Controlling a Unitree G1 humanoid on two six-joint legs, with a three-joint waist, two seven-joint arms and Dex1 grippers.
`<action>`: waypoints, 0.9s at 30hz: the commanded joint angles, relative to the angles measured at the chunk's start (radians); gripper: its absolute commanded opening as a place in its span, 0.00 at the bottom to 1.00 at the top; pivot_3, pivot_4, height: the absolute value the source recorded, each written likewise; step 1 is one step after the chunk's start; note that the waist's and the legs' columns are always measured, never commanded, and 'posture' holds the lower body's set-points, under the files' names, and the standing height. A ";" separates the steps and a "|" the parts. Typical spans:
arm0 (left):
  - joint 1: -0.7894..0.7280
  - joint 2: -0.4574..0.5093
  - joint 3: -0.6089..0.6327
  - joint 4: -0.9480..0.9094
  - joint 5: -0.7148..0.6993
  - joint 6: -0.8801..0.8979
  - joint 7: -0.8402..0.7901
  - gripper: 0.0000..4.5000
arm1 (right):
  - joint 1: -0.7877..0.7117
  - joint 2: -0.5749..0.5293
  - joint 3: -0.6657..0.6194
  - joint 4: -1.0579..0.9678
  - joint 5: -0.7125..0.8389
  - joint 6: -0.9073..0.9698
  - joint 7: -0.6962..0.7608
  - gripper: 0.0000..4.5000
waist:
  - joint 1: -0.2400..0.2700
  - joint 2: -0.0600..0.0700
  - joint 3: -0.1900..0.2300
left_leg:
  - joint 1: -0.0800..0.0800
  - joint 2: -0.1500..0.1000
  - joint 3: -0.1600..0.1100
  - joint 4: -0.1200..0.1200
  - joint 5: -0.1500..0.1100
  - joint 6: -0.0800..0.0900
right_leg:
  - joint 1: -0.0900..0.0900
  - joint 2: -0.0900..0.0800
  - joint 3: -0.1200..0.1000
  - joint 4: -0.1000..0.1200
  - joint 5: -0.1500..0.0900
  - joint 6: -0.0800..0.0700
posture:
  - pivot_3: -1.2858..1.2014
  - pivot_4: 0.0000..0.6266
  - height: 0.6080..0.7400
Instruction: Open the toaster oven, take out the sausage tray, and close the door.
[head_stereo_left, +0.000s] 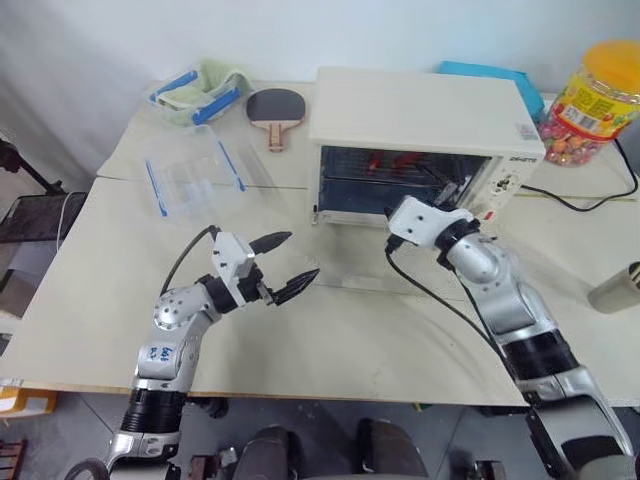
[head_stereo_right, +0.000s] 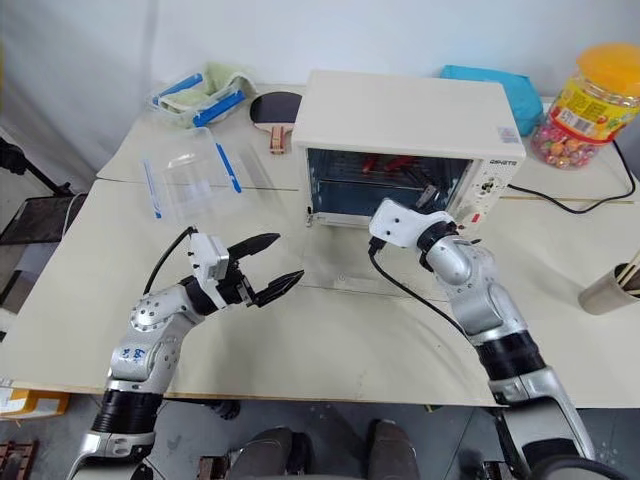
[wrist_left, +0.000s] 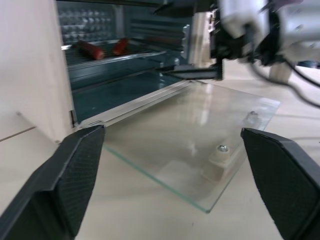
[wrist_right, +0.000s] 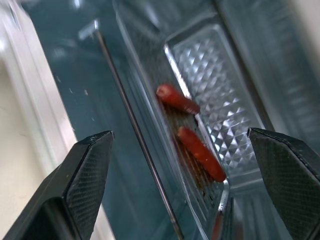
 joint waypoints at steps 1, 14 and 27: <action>0.013 0.003 0.000 -0.070 -0.017 0.007 0.019 0.99 | -0.079 0.013 0.028 0.107 -0.071 -0.018 -0.079 1.00 | -0.001 0.000 0.000 | 0.000 0.000 -0.001 0.000 0.000 0.000 | 0.000 0.000 0.000 0.000 0.000 0.000 | 0.52 0.24 1.00; -0.024 0.002 -0.007 -0.068 -0.020 0.013 0.034 1.00 | -0.233 0.066 0.080 0.407 -0.143 -0.029 -0.244 0.43 | -0.021 0.000 0.000 | -0.001 0.001 -0.001 -0.003 0.001 -0.001 | -0.001 0.001 -0.001 -0.001 0.000 0.000 | 0.52 0.24 1.00; -0.380 -0.055 -0.018 0.306 -0.013 -0.100 -0.067 1.00 | -0.260 0.051 0.071 0.404 -0.158 -0.041 -0.297 0.00 | -0.018 0.000 0.000 | -0.001 0.000 -0.001 -0.003 0.001 -0.002 | 0.000 0.001 -0.002 -0.002 0.000 0.000 | 0.52 0.24 1.00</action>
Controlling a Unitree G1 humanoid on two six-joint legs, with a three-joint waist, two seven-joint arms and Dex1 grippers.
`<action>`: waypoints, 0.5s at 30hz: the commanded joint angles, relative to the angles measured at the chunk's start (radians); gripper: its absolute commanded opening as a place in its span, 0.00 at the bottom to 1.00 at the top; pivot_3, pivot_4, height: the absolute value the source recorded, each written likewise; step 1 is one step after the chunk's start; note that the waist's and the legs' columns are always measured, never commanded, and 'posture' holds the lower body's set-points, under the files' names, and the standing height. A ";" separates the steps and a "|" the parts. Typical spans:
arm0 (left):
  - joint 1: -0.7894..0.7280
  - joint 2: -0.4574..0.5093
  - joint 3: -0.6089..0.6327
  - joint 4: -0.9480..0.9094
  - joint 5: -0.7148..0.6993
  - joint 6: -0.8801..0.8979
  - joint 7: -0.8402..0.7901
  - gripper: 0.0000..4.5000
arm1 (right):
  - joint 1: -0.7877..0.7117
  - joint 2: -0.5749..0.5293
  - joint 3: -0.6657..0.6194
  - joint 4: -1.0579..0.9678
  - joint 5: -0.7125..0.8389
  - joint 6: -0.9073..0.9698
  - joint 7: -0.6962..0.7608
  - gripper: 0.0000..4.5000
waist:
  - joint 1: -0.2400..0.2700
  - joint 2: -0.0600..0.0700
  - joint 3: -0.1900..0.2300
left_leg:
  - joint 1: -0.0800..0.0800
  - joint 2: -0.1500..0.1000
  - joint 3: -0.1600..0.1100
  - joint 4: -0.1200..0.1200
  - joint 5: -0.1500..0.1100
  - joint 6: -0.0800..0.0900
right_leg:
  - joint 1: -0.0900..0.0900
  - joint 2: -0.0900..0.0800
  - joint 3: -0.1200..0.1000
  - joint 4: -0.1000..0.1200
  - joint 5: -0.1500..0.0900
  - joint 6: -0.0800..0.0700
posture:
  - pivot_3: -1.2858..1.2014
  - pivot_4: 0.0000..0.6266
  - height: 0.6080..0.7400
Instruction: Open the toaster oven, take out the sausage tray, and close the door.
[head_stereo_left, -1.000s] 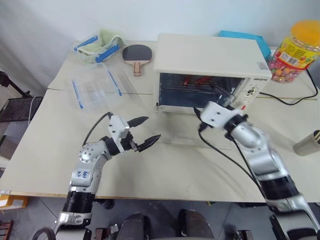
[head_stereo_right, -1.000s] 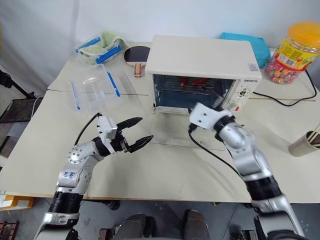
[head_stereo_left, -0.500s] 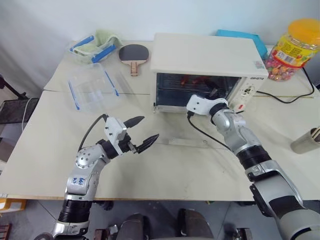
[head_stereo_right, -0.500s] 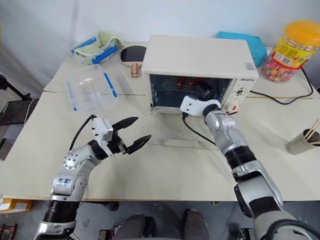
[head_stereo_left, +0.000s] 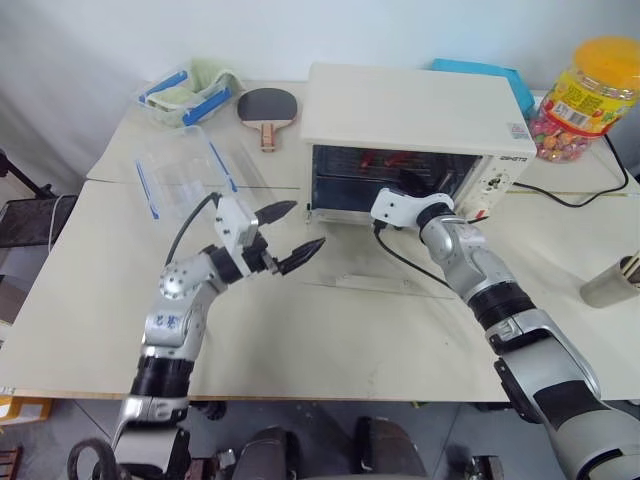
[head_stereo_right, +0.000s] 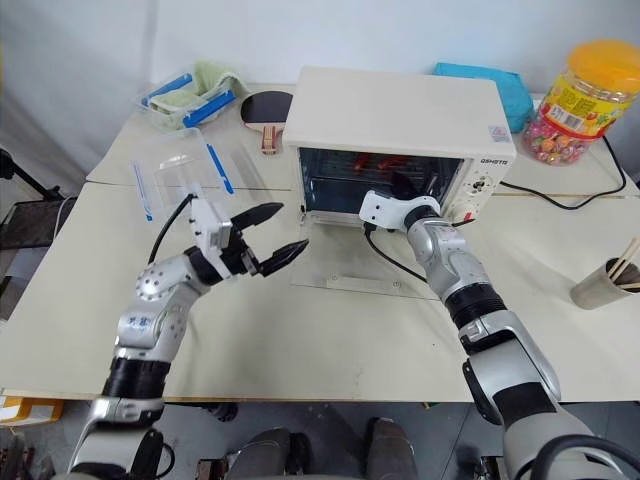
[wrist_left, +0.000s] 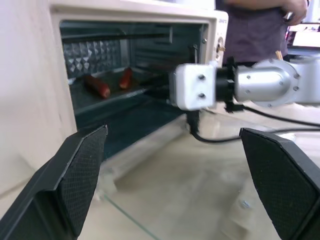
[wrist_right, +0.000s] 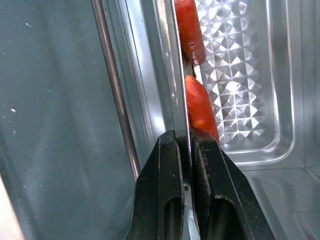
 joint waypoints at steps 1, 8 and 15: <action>-0.090 -0.027 -0.004 0.088 -0.003 -0.063 -0.032 1.00 | -0.026 -0.011 -0.038 -0.048 0.021 -0.018 -0.045 0.00 | -0.001 0.000 0.000 | 0.000 0.000 0.000 0.000 0.000 0.000 | 0.000 0.000 0.000 0.000 0.000 0.000 | 0.52 0.24 1.00; -0.247 -0.068 0.007 0.309 0.011 -0.155 -0.066 1.00 | 0.007 -0.034 -0.044 -0.126 0.031 -0.053 -0.007 0.00 | 0.000 0.000 0.000 | -0.002 0.000 0.000 -0.001 0.000 0.000 | -0.001 0.000 -0.002 -0.001 0.000 0.000 | 0.52 0.24 1.00; -0.290 -0.063 0.039 0.393 -0.006 -0.165 -0.066 1.00 | 0.166 -0.084 -0.071 -0.403 0.045 -0.047 0.087 0.00 | 0.000 0.000 0.000 | -0.011 0.000 -0.007 0.000 0.000 0.000 | -0.007 0.000 -0.009 -0.001 0.000 0.000 | 0.52 0.24 1.00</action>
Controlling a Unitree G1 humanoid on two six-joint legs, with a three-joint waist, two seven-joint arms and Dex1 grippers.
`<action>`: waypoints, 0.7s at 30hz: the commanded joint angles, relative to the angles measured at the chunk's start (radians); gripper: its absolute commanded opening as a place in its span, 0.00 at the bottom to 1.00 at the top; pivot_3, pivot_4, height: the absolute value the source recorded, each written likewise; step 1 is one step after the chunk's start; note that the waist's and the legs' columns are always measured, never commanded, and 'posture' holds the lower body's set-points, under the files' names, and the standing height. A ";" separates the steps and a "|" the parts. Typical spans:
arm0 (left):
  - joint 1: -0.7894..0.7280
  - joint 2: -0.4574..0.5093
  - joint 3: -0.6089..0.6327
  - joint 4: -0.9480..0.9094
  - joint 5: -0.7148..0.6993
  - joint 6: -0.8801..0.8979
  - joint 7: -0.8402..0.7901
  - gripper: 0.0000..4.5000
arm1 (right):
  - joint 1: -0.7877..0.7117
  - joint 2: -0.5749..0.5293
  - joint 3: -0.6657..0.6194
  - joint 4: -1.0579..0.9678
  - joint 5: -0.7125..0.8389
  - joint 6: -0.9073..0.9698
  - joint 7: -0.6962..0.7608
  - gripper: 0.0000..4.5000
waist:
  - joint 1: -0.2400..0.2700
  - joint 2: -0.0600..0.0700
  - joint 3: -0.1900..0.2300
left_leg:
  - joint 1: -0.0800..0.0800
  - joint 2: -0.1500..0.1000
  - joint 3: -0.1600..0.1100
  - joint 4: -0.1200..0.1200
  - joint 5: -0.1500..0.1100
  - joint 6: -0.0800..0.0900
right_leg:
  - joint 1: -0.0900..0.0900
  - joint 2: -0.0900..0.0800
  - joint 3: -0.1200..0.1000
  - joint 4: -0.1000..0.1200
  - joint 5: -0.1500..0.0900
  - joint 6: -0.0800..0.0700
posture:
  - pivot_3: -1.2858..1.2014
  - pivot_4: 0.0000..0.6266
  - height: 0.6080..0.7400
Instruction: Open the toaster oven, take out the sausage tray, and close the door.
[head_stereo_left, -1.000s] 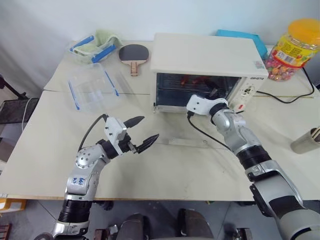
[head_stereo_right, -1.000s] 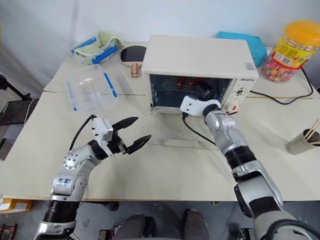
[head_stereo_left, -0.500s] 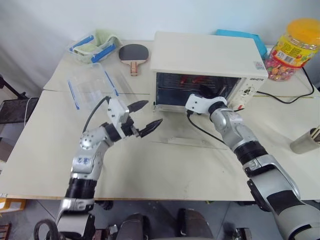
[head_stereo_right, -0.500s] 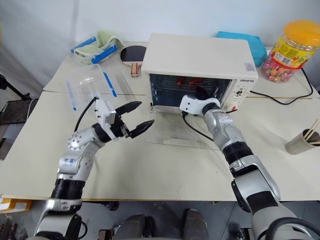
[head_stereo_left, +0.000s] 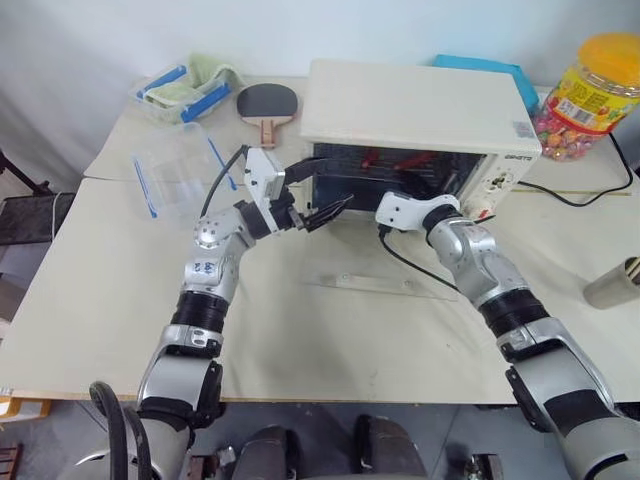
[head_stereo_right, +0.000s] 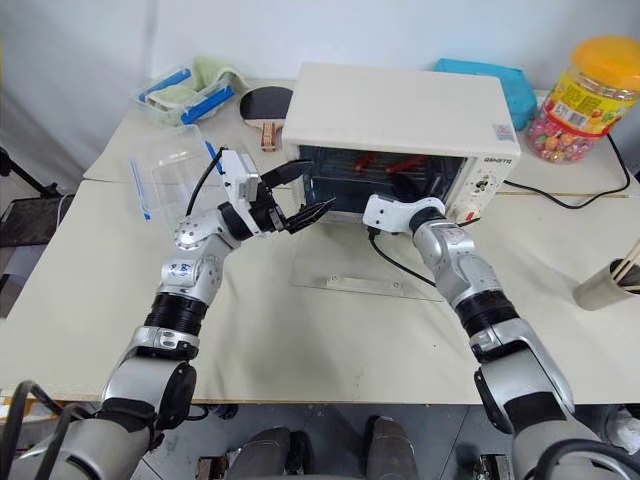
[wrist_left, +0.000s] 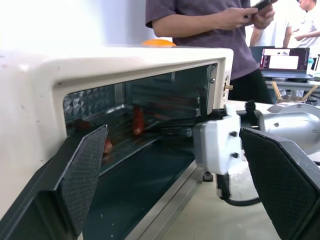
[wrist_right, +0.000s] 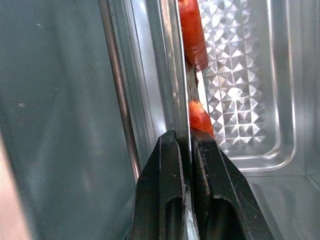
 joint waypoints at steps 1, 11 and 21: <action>-0.027 0.015 0.046 0.020 -0.017 0.008 0.015 1.00 | 0.091 -0.027 -0.055 -0.267 0.042 -0.015 0.042 0.00 | 0.001 0.000 0.000 | 0.000 0.000 -0.001 0.000 0.000 0.000 | 0.000 0.000 -0.001 0.000 0.000 0.000 | 0.52 0.24 1.00; -0.039 0.034 0.066 0.059 -0.025 0.045 -0.001 1.00 | 0.366 -0.062 -0.124 -0.699 0.028 0.086 0.220 0.00 | 0.002 0.000 0.000 | -0.001 0.000 0.000 0.003 0.002 0.000 | 0.000 0.000 0.000 0.002 0.000 0.000 | 0.52 0.24 1.00; 0.056 0.053 0.055 -0.078 -0.059 0.225 -0.025 1.00 | 0.648 -0.063 -0.176 -1.021 -0.025 0.166 0.322 0.00 | 0.008 0.000 0.000 | -0.001 -0.001 0.000 0.003 0.002 0.000 | 0.000 0.000 0.000 0.002 0.000 0.000 | 0.52 0.24 1.00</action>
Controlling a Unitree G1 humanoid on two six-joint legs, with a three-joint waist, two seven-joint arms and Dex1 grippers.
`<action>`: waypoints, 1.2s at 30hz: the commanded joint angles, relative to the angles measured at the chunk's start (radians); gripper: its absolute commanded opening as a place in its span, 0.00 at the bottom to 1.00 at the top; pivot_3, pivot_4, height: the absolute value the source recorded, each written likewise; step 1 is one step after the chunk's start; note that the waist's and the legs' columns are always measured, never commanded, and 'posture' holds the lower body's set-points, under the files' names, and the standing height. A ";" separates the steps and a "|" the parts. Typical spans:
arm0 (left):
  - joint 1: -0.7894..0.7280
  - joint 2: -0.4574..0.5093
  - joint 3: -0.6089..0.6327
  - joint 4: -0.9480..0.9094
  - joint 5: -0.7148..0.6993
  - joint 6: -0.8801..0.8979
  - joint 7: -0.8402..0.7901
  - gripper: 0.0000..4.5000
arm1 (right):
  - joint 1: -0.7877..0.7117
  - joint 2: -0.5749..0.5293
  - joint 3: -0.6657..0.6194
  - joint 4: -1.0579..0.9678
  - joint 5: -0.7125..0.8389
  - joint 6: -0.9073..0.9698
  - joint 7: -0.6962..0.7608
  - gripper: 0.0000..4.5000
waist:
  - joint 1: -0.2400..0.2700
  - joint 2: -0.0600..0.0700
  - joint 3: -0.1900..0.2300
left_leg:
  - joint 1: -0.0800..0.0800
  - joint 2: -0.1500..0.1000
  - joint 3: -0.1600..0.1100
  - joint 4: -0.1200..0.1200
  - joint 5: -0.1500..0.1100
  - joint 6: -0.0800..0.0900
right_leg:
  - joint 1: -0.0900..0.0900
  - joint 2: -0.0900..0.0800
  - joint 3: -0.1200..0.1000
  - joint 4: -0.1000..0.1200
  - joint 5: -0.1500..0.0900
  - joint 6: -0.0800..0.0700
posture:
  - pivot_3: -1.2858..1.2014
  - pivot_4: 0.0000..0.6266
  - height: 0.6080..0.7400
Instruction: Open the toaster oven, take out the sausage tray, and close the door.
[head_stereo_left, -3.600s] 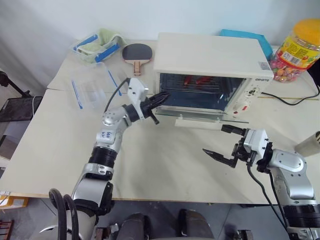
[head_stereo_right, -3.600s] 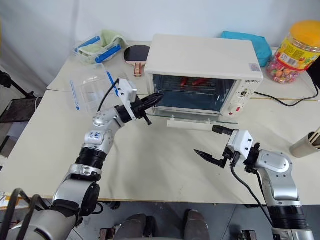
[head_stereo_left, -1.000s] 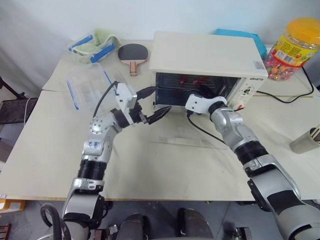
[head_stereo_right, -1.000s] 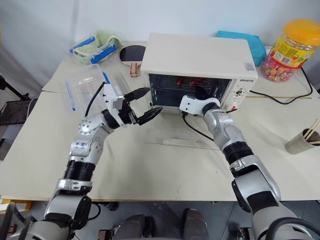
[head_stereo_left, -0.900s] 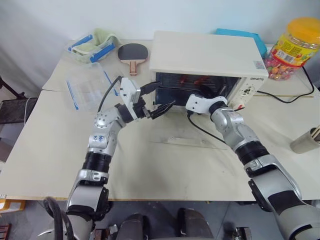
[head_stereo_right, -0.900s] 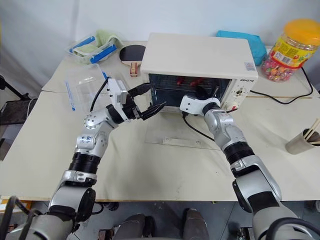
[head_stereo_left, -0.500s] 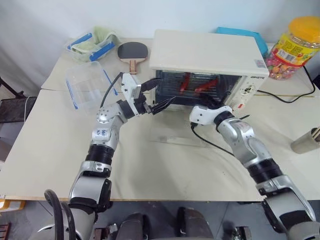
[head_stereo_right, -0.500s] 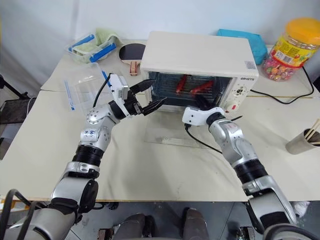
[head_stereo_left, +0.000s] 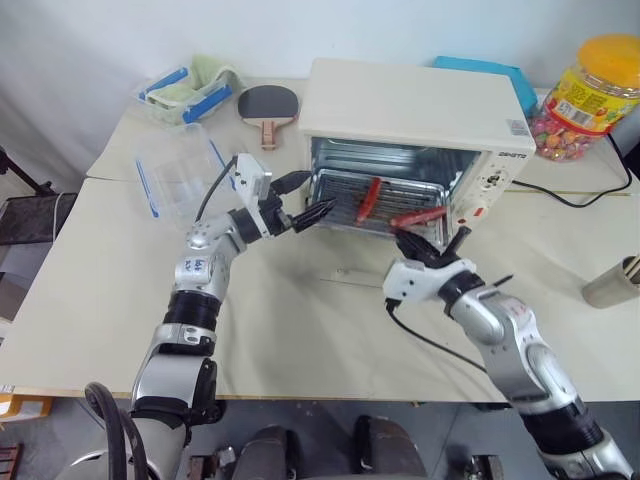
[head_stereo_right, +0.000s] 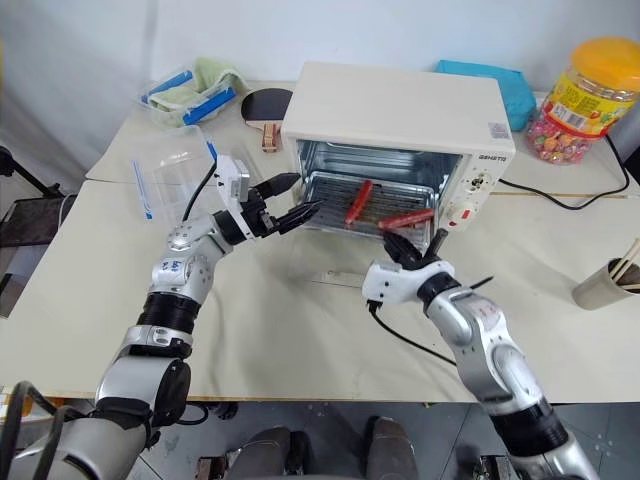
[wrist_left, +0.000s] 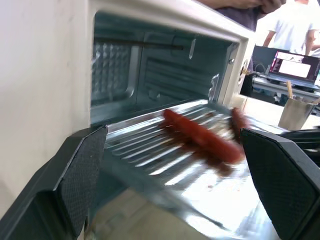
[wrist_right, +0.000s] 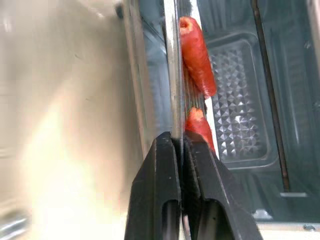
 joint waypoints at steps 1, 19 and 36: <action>0.040 0.028 0.014 -0.130 -0.055 0.091 -0.031 1.00 | 0.062 -0.006 -0.056 -0.144 -0.024 0.011 0.009 0.00 | 0.002 0.000 0.000 | 0.000 0.000 0.000 0.000 0.000 0.000 | 0.000 0.000 0.000 0.000 0.000 0.000 | 0.52 0.24 1.00; 0.053 0.139 0.185 -0.388 -0.468 1.136 0.194 1.00 | 0.173 -0.089 -0.136 -0.218 0.022 -0.148 0.063 0.00 | 0.026 0.000 0.000 | 0.001 0.000 -0.005 0.003 0.000 0.000 | 0.005 0.000 0.001 0.000 0.000 0.000 | 0.52 0.24 1.00; 0.021 0.029 0.408 -0.376 -0.601 1.521 0.442 0.15 | 0.088 -0.085 -0.104 -0.117 0.137 -0.281 0.123 0.00 | 0.024 -0.001 0.000 | 0.002 -0.001 -0.005 0.003 0.001 -0.001 | 0.006 0.000 0.001 0.000 0.000 0.000 | 0.52 0.24 1.00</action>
